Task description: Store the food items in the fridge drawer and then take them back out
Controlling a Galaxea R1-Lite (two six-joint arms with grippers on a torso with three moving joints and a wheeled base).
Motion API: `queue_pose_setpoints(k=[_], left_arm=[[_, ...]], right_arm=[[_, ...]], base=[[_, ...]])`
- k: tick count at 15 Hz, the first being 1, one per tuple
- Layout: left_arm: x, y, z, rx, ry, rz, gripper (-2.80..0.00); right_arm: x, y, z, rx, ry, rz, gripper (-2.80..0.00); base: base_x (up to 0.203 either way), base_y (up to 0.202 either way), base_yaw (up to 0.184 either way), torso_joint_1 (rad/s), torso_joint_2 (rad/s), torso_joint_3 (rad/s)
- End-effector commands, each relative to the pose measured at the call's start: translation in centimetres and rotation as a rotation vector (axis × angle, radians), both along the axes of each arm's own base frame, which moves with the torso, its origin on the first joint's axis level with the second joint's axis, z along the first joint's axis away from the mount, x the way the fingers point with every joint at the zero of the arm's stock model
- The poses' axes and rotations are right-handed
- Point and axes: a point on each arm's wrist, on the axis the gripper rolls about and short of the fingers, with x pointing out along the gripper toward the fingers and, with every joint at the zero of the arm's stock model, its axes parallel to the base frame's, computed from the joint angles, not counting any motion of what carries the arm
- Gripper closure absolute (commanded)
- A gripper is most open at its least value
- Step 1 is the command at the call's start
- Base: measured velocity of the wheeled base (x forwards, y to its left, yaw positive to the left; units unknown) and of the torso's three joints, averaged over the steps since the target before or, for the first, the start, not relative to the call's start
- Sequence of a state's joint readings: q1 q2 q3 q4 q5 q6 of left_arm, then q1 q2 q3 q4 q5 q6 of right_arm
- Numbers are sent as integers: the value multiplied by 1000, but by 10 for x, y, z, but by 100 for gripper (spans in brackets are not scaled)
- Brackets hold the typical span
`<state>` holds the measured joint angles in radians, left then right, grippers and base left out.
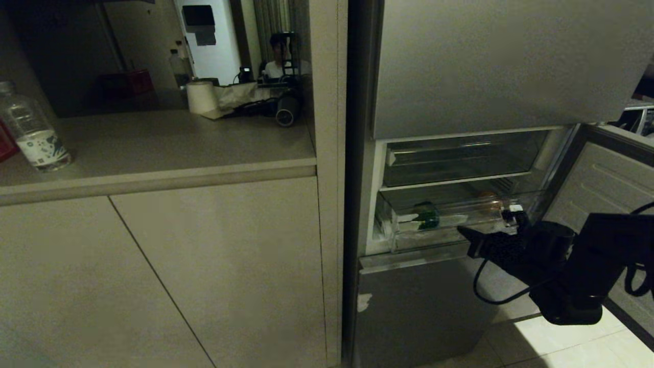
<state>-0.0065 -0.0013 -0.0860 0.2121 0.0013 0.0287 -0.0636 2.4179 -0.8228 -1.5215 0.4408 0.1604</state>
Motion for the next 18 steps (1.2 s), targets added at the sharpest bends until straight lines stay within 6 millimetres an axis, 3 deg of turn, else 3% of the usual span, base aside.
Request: queue_pose_setpoints(k=[1,8,12,16,18], left_arm=[[0,0,0,0,2,1,0],[0,0,0,0,2,1,0],[0,0,0,0,2,1,0],[0,0,0,0,2,1,0],[0,0,0,0,2,1,0]], right_arm=[[22,-5,-12,0,-43,-5,0],[82,-12,-20,3,-226,-12,0],[109,-13,-9,51,-260,-5,0],[108,-13,-10,106,-224,-4,0],[92,-15,-8,120,-205,-16,0]], base=[[0,0,0,0,0,0],[0,0,0,0,0,0],[0,0,0,0,0,0],[0,0,0,0,0,0],[0,0,0,0,0,0]])
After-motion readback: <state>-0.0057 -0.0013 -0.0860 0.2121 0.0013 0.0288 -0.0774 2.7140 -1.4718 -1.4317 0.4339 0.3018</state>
